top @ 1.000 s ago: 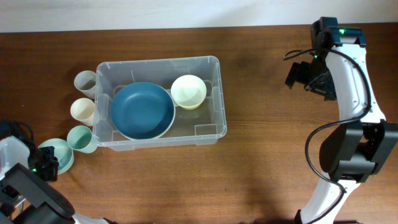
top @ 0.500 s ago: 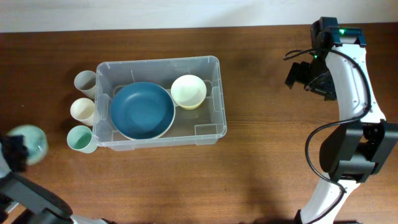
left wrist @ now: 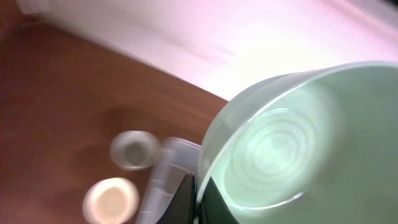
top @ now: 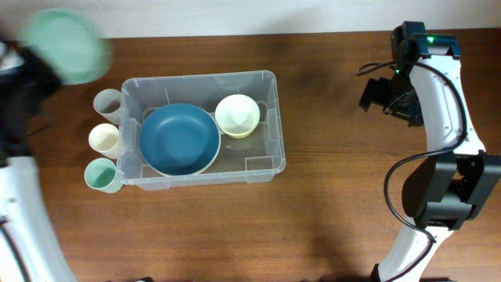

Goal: Pack container
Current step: 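Lift the mint green bowl with the left gripper and carry it right, then stack the mint green bowl on the white bowl and release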

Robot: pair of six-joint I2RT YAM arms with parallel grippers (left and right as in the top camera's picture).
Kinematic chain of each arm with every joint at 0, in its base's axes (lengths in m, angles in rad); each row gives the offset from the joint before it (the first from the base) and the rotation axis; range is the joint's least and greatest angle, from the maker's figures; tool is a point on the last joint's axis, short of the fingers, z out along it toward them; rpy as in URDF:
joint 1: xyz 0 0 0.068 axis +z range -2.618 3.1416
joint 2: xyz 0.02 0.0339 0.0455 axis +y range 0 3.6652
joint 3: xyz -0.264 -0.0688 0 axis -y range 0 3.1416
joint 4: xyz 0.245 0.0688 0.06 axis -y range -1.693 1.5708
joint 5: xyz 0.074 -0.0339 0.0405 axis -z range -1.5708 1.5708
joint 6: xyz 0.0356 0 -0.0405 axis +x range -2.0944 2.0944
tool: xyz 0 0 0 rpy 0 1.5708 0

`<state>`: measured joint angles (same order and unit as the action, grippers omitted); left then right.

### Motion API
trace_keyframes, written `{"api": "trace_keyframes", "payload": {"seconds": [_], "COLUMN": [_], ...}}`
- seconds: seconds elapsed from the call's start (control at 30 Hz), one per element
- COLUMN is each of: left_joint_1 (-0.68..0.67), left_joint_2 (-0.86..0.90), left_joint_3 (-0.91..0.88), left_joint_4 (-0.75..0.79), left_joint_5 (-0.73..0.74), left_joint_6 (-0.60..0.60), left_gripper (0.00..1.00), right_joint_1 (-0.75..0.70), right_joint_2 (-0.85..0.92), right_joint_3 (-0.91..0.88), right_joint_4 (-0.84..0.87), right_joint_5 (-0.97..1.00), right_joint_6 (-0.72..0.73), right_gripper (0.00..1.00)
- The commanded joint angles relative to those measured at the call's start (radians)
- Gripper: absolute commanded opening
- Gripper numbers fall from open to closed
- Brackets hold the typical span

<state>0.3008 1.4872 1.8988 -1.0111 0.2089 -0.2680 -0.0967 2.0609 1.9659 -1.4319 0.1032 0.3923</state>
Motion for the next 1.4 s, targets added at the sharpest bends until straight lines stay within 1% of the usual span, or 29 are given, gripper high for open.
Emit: {"api": "trace_keyframes", "payload": {"seconds": [0.0,0.07,0.2,0.4,0.7,0.8,0.93,1.1,1.3,1.33,1.37], "left_joint_1": [-0.203,-0.32,-0.448,-0.541,-0.547,-0.547,-0.547,-0.547,-0.547,-0.547,-0.547], "left_joint_2": [0.039,0.078,0.16,0.321,0.52,0.561,0.591,0.615,0.628,0.628,0.628], "left_joint_3": [0.0,0.0,0.0,0.0,0.0,0.0,0.0,0.0,0.0,0.0,0.0], "left_joint_4": [-0.007,-0.019,-0.025,-0.03,-0.037,-0.036,-0.024,0.005,0.005,0.005,0.006], "left_joint_5": [0.061,0.055,0.011,0.001,0.0,0.0,0.0,0.0,-0.037,-0.042,-0.046], "left_joint_6": [0.269,0.325,0.336,0.336,0.333,0.333,0.333,0.333,0.333,0.333,0.333], "left_gripper": [0.01,0.01,0.01,0.01,0.01,0.01,0.02,0.09,0.09,0.1,0.14], "right_joint_1": [-0.002,-0.002,-0.002,-0.002,-0.002,-0.002,-0.002,-0.002,-0.002,-0.002,-0.002], "right_joint_2": [-0.005,-0.005,-0.005,-0.005,-0.005,-0.005,-0.005,-0.005,-0.005,-0.005,-0.005], "right_joint_3": [0.002,0.002,0.002,0.002,0.002,0.002,0.002,0.002,0.002,0.002,0.002], "right_joint_4": [0.001,0.001,0.001,0.001,0.001,0.001,0.001,0.001,0.001,0.001,0.001], "right_joint_5": [0.002,0.002,0.002,0.002,0.002,0.002,0.002,0.002,0.002,0.002,0.002], "right_joint_6": [0.005,0.005,0.005,0.005,0.005,0.005,0.005,0.005,0.005,0.005,0.005], "right_gripper": [0.99,0.99,0.99,0.99,0.99,0.99,0.99,0.99,0.99,0.99,0.99]}}
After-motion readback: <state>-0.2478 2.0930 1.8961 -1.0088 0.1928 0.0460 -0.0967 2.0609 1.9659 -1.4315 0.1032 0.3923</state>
